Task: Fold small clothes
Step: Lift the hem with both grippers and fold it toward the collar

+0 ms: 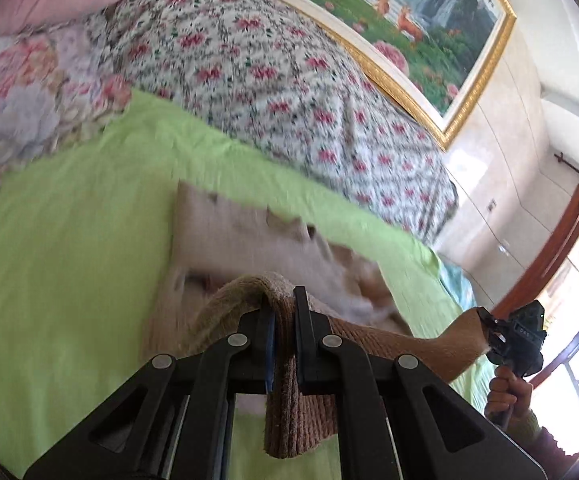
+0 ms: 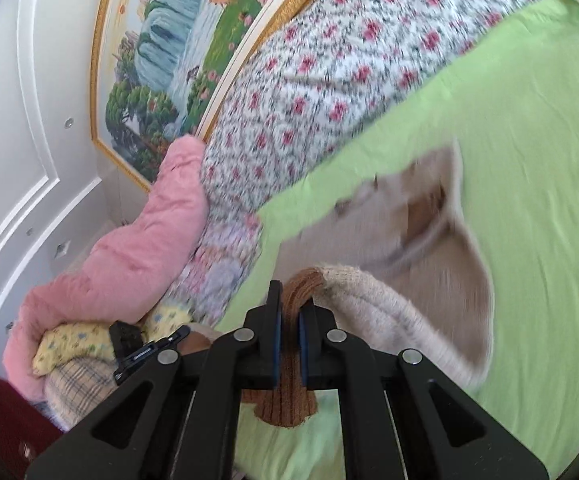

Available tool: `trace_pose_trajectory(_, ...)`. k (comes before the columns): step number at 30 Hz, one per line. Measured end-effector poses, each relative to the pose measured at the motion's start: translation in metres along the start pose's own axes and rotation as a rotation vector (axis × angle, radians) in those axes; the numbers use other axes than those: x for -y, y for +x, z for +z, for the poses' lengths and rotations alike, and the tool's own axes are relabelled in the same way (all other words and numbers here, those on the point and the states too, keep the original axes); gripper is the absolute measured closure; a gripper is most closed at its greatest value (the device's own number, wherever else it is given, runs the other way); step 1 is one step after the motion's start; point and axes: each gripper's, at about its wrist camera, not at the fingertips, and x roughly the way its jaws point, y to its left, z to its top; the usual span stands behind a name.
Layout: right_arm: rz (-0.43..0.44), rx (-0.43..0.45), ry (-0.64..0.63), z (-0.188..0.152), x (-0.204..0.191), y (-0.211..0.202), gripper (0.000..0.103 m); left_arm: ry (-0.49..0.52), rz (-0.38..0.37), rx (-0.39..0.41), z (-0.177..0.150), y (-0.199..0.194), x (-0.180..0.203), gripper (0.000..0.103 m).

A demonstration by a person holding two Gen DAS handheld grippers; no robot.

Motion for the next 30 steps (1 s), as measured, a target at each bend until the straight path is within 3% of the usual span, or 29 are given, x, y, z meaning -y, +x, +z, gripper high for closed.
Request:
trace_pose_trajectory(6, -0.077, 0.035, 0.034, 0.058, 0.031, 0.059, 0.095, 0.009, 0.041, 0.015, 0.045, 0.069, -0.005, 0.098)
trace_pose_trajectory(14, -0.218, 0.023, 0.100, 0.099, 0.081, 0.126, 0.095, -0.022, 0.113, -0.033, 0.076, 0.161, -0.035, 0.098)
trace_pose_trajectory(22, -0.336, -0.026, 0.128, 0.108, 0.126, 0.171, 0.095, -0.065, 0.191, -0.106, 0.074, 0.228, -0.075, 0.097)
trace_pose_trajectory(30, -0.464, -0.089, 0.085, 0.104, 0.145, 0.194, 0.094, -0.063, 0.222, -0.145, 0.068, 0.248, -0.084, 0.096)
